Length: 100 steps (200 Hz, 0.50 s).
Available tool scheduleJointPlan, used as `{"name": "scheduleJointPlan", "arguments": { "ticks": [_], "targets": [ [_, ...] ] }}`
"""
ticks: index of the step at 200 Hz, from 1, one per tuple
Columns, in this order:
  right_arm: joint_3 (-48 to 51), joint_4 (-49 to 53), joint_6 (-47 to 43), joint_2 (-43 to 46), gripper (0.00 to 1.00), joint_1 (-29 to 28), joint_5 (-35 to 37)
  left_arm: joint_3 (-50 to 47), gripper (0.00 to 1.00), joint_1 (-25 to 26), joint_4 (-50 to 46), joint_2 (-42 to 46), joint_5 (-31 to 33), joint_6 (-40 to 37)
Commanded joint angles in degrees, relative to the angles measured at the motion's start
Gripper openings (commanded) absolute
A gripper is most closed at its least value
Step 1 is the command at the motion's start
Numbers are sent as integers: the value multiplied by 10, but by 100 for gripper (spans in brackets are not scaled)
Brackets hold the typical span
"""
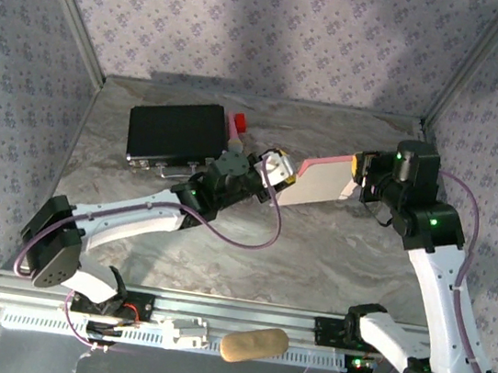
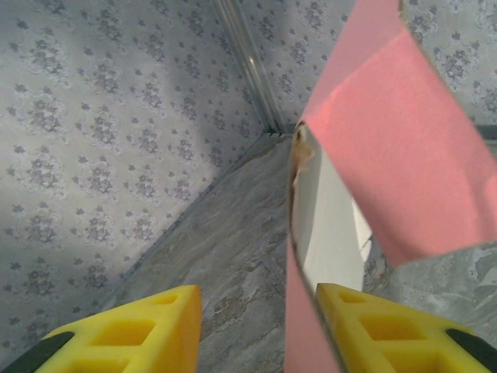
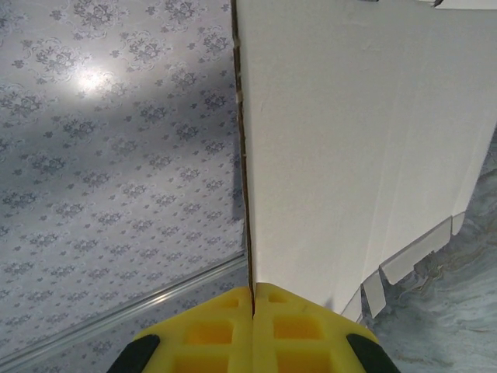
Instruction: Fold the paper box
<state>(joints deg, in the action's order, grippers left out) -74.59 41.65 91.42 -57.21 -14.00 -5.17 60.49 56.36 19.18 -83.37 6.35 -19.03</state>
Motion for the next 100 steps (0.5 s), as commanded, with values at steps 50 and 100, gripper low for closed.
{"name": "scheduleJointPlan", "arguments": {
  "ticks": [50,100],
  "targets": [
    [-28,-35,-38,-32,0,13,-34,52,0,-6,-24,-22,-34,51],
    [-102,-45,-252,-52,69,35,-69,117,0,-56,-164,-20,-12,238]
  ]
}}
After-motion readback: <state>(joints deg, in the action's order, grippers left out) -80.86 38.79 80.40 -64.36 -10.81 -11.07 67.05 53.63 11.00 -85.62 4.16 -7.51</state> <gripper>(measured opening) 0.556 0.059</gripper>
